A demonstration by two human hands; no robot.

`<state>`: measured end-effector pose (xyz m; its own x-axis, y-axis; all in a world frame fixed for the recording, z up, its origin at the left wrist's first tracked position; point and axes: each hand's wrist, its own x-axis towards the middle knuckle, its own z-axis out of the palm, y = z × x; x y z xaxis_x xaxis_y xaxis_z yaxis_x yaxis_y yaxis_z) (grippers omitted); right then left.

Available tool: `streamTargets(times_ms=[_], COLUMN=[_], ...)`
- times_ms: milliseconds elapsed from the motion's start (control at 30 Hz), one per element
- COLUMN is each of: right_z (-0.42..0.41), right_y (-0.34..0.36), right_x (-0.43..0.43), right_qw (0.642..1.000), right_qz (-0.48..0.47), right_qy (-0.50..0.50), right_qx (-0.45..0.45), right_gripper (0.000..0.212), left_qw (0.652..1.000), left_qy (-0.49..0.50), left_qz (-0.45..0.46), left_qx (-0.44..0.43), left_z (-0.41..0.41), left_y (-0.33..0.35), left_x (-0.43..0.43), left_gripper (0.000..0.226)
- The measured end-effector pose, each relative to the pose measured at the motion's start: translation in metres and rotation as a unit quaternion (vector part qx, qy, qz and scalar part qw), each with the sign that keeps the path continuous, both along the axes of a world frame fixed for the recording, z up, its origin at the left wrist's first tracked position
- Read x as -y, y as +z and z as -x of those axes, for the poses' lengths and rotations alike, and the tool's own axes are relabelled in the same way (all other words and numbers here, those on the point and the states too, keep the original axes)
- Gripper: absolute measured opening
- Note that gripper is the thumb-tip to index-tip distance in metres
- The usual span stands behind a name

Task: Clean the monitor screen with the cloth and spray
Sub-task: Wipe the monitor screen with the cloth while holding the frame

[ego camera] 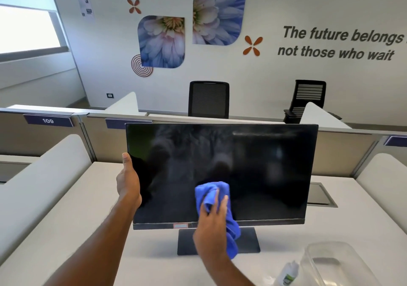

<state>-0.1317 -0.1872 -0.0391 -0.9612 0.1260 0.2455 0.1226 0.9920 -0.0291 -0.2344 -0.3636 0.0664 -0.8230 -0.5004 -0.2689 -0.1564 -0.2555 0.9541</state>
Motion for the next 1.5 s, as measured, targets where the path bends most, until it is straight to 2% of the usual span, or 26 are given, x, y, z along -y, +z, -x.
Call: streamTargets(times_ms=[100, 133, 200, 300, 400, 500, 600, 667, 700, 833, 900, 967, 1033, 1100, 1200, 1333, 1400, 1500], right_z=[0.004, 0.006, 0.007, 0.006, 0.011, 0.017, 0.025, 0.027, 0.027, 0.024, 0.022, 0.019, 0.015, 0.014, 0.015, 0.023, 0.025, 0.03], right_y=[0.003, 0.003, 0.002, 0.001, 0.0, 0.008, 0.012, 0.016, 0.016, 0.013, 0.01, 0.003, 0.005, 0.012, 0.017, 0.007, 0.01, 0.006], right_x=[0.024, 0.025, 0.017, -0.008, -0.036, -0.039, -0.017, 0.008, 0.024, 0.075, 0.088, 0.09, 0.083, 0.075, 0.051, 0.036, 0.042, 0.067], right_qw=[0.995, 0.994, 0.993, 0.996, 0.973, 0.953, 0.959, 0.98, 0.989, 1.0, 0.997, 0.989, 0.988, 0.992, 0.992, 0.967, 0.967, 0.988], right_qz=[0.017, 0.038, 0.038, 0.047, 0.133, 0.201, 0.176, 0.117, 0.094, 0.03, 0.051, 0.099, 0.093, 0.092, 0.102, 0.159, 0.171, 0.086], right_qy=[0.088, 0.092, 0.085, -0.023, -0.168, -0.21, -0.204, -0.156, -0.114, 0.002, 0.054, 0.113, 0.127, 0.078, -0.06, -0.193, -0.184, -0.125], right_qx=[-0.044, -0.05, -0.072, -0.076, -0.086, -0.086, -0.09, -0.04, -0.02, 0.004, -0.003, 0.017, 0.0, -0.03, -0.029, -0.043, -0.032, 0.022], right_gripper=[0.082, 0.084, 0.074, 0.062, 0.059, 0.06, 0.058, 0.062, 0.064, 0.065, 0.074, 0.063, 0.056, 0.062, 0.064, 0.063, 0.064, 0.065], left_qw=[1.0, 1.0, 0.999, 0.999, 0.999, 0.998, 0.996, 0.996, 0.995, 0.993, 0.993, 0.991, 0.99, 0.989, 0.989, 0.987, 0.985, 0.979], left_qy=[-0.012, -0.016, -0.028, -0.04, -0.049, -0.058, -0.068, -0.072, -0.078, -0.092, -0.089, -0.099, -0.107, -0.116, -0.126, -0.142, -0.153, -0.187], left_qz=[-0.01, -0.012, -0.015, -0.013, -0.017, -0.029, -0.051, -0.057, -0.058, -0.068, -0.076, -0.085, -0.095, -0.091, -0.077, -0.08, -0.077, -0.083], left_qx=[0.0, 0.001, 0.005, 0.007, 0.004, 0.003, -0.003, -0.003, -0.005, -0.013, -0.011, -0.012, -0.005, 0.0, 0.001, 0.001, -0.001, -0.014], left_z=[0.002, 0.003, 0.002, 0.001, -0.003, -0.005, -0.006, -0.003, -0.004, -0.004, 0.0, 0.009, 0.008, 0.0, -0.003, 0.0, 0.002, 0.002], left_y=[-0.003, -0.004, -0.003, -0.003, -0.001, 0.002, 0.0, -0.006, -0.005, -0.004, -0.012, -0.023, -0.02, -0.008, -0.004, -0.007, -0.01, -0.019], left_x=[0.005, 0.007, 0.009, 0.012, 0.012, 0.013, 0.018, 0.022, 0.023, 0.026, 0.031, 0.036, 0.037, 0.034, 0.032, 0.034, 0.037, 0.042], left_gripper=[0.082, 0.083, 0.085, 0.082, 0.079, 0.084, 0.11, 0.124, 0.125, 0.118, 0.12, 0.118, 0.114, 0.105, 0.077, 0.063, 0.063, 0.067])
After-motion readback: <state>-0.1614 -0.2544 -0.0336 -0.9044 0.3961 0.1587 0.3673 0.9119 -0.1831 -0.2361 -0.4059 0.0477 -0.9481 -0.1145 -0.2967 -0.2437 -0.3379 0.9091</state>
